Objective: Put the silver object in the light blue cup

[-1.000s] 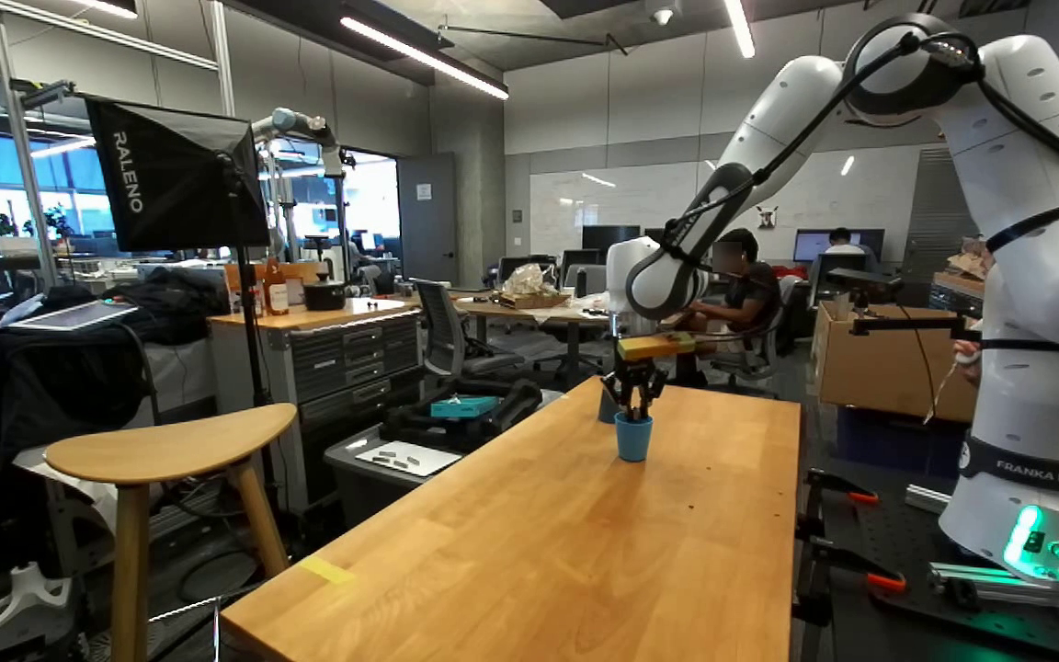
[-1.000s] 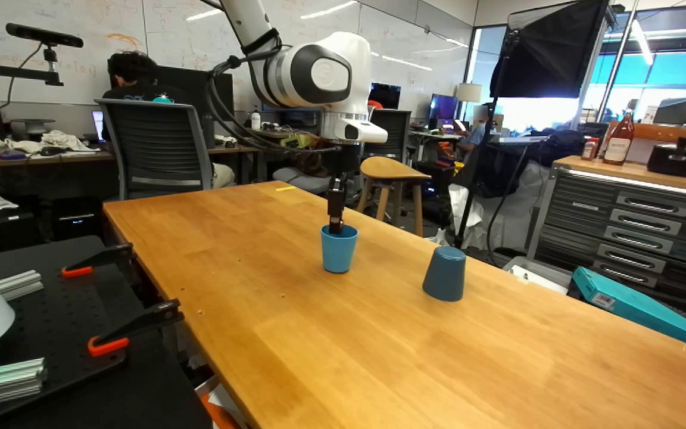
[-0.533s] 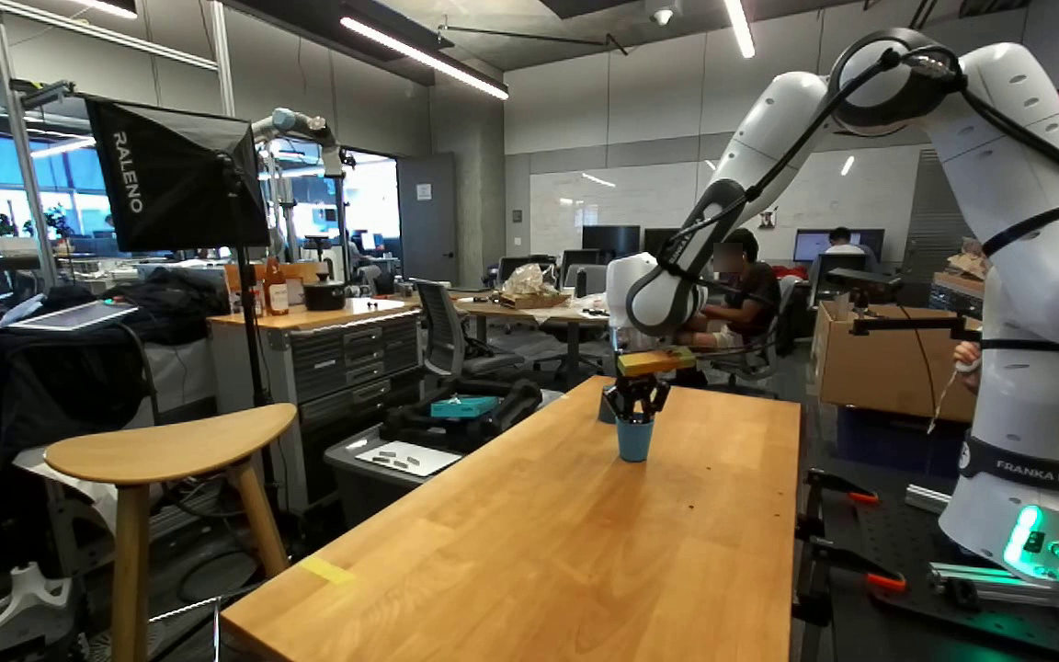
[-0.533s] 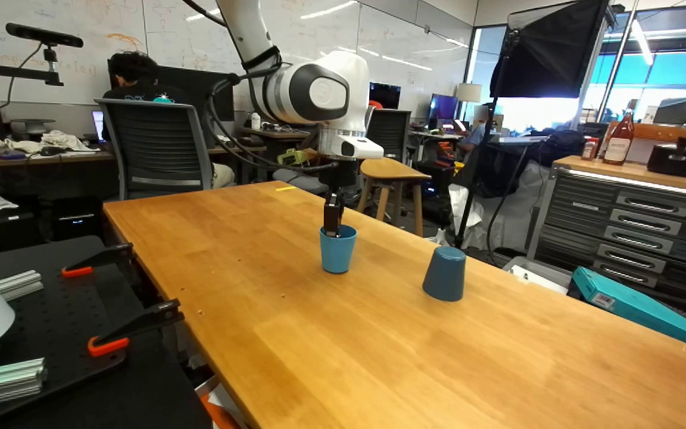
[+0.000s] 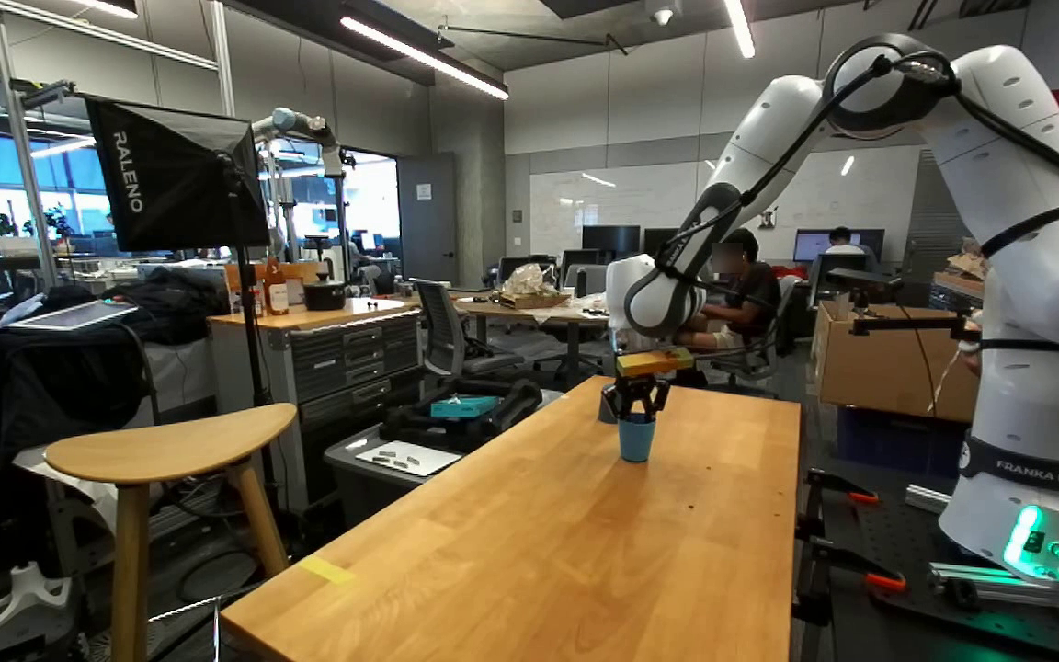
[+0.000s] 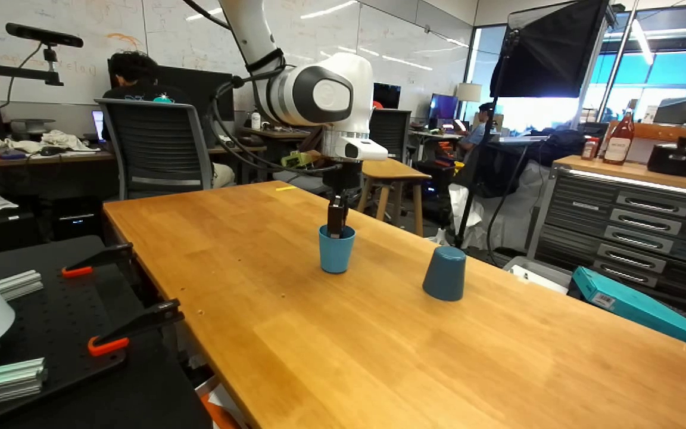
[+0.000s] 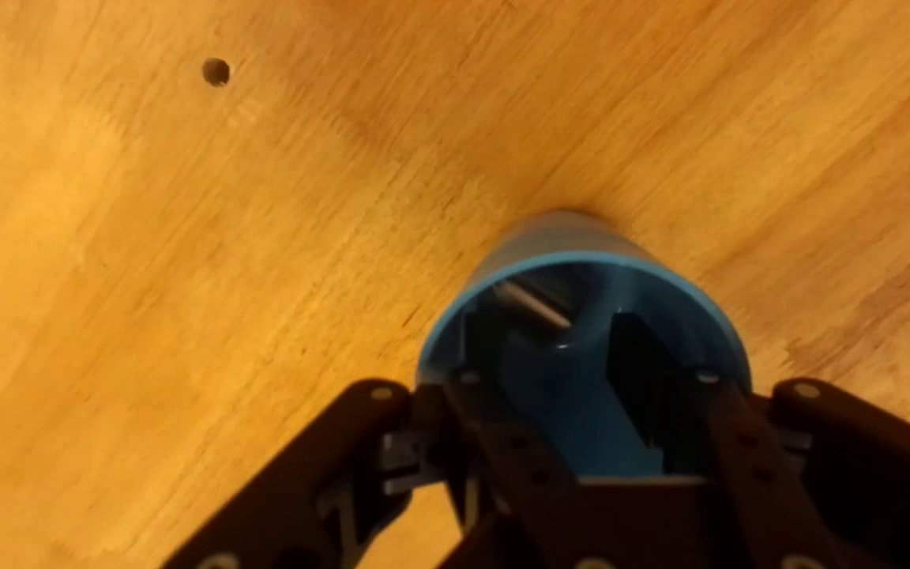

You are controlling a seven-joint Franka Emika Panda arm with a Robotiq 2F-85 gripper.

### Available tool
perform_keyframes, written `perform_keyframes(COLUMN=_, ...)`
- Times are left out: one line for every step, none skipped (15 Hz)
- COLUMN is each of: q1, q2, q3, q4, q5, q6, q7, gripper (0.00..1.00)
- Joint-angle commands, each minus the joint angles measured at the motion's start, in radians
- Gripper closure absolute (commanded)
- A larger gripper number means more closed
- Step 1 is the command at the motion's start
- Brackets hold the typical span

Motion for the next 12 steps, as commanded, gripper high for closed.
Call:
perform_keyframes(q1=0.004, q2=-0.014, q3=-0.017, q4=0.032, q5=0.028, q6=-0.017, q7=-0.006, gripper=0.26)
perform_keyframes(q1=0.002, q2=-0.022, q3=-0.018, q4=0.039, q5=0.031, q6=-0.020, q7=-0.007, gripper=0.19)
perform_keyframes(q1=0.002, q2=-0.026, q3=-0.020, q4=0.044, q5=0.032, q6=-0.022, q7=-0.008, gripper=0.12)
perform_keyframes(q1=0.002, q2=-0.032, q3=-0.022, q4=0.047, q5=0.030, q6=-0.022, q7=-0.008, gripper=0.17)
perform_keyframes(q1=0.001, q2=-0.036, q3=-0.021, q4=0.050, q5=0.031, q6=-0.022, q7=-0.012, gripper=0.56)
perform_keyframes(q1=0.000, q2=-0.042, q3=-0.022, q4=0.054, q5=0.031, q6=-0.025, q7=-0.013, gripper=0.56)
perform_keyframes(q1=-0.005, q2=-0.047, q3=-0.016, q4=0.058, q5=0.038, q6=-0.034, q7=-0.023, gripper=0.64)
perform_keyframes(q1=-0.005, q2=-0.052, q3=-0.016, q4=0.061, q5=0.039, q6=-0.034, q7=-0.023, gripper=0.72)
perform_keyframes(q1=-0.010, q2=-0.056, q3=-0.011, q4=0.064, q5=0.046, q6=-0.044, q7=-0.031, gripper=0.82)
perform_keyframes(q1=-0.011, q2=-0.058, q3=-0.009, q4=0.063, q5=0.050, q6=-0.049, q7=-0.034, gripper=0.89)
perform_keyframes(q1=-0.012, q2=-0.059, q3=-0.009, q4=0.062, q5=0.053, q6=-0.058, q7=-0.036, gripper=0.93)
perform_keyframes(q1=-0.014, q2=-0.062, q3=-0.008, q4=0.064, q5=0.059, q6=-0.067, q7=-0.041, gripper=0.95)
